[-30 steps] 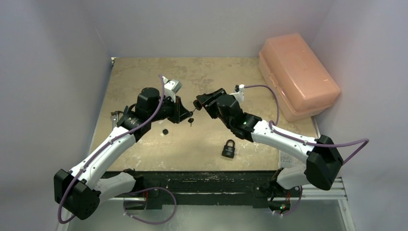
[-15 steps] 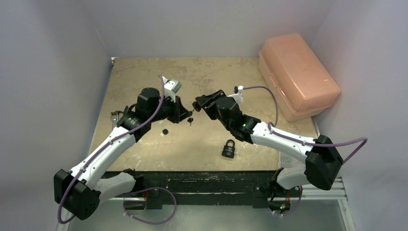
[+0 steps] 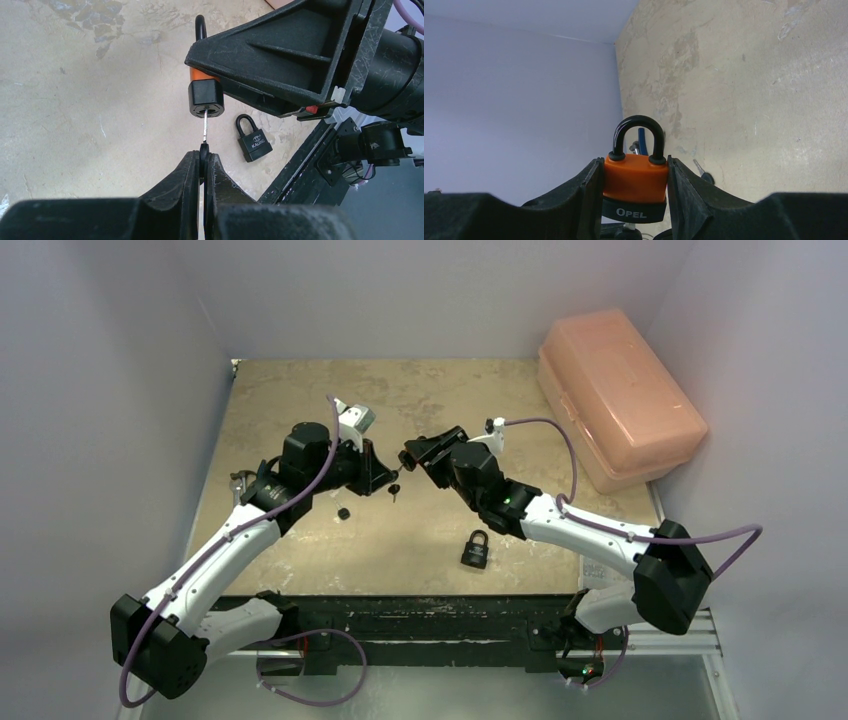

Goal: Unlock with the key

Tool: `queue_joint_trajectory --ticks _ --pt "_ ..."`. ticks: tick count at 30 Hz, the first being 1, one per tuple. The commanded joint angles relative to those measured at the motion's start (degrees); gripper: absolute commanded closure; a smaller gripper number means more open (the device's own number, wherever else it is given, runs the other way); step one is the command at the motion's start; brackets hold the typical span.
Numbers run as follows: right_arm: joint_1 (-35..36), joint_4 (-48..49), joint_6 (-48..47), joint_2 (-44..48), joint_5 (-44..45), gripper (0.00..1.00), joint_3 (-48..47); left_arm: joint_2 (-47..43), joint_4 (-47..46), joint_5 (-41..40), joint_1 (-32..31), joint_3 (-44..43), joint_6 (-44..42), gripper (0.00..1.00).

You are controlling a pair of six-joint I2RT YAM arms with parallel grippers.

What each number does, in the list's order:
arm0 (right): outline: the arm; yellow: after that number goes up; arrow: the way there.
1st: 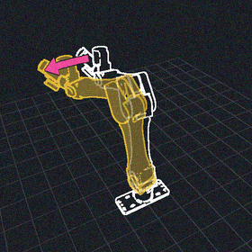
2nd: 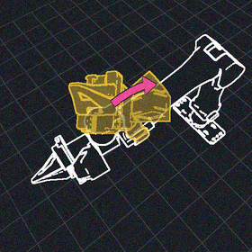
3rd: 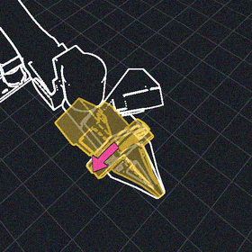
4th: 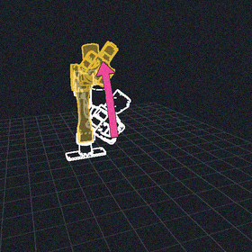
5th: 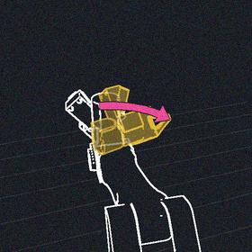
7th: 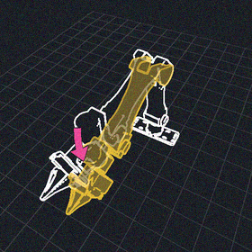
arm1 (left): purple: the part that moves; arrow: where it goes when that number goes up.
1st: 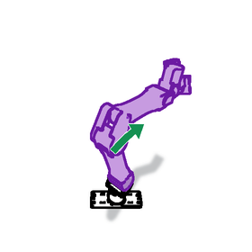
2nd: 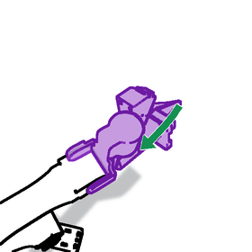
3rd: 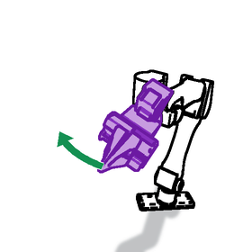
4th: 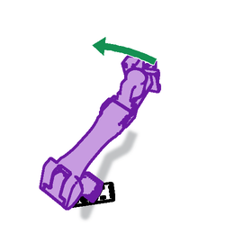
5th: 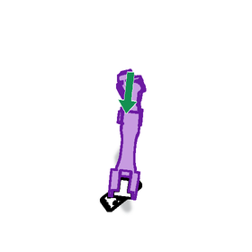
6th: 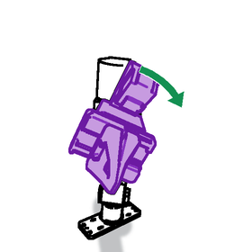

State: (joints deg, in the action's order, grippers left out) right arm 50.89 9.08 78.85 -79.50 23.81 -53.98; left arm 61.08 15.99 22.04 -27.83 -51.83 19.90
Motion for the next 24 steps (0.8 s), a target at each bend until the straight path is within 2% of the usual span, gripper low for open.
queue_joint_trajectory --ticks 1,9,19,24 --pt "1.0 5.5 -0.4 0.3 -2.1 1.0 -0.3 -1.1 -1.9 -0.9 0.9 -0.3 -0.7 1.0" --pt "1.7 7.2 -2.0 -0.1 -2.4 1.0 -0.3 -0.4 -2.0 0.0 1.1 -0.3 -0.4 1.0" --pt "2.2 8.2 -4.8 -0.9 -3.1 1.0 -0.8 -0.5 -4.2 4.8 3.2 0.3 1.3 1.0" --pt "2.3 7.8 -4.2 -0.9 -3.0 1.0 -0.8 -0.7 -4.1 4.1 3.7 0.5 1.3 1.0"
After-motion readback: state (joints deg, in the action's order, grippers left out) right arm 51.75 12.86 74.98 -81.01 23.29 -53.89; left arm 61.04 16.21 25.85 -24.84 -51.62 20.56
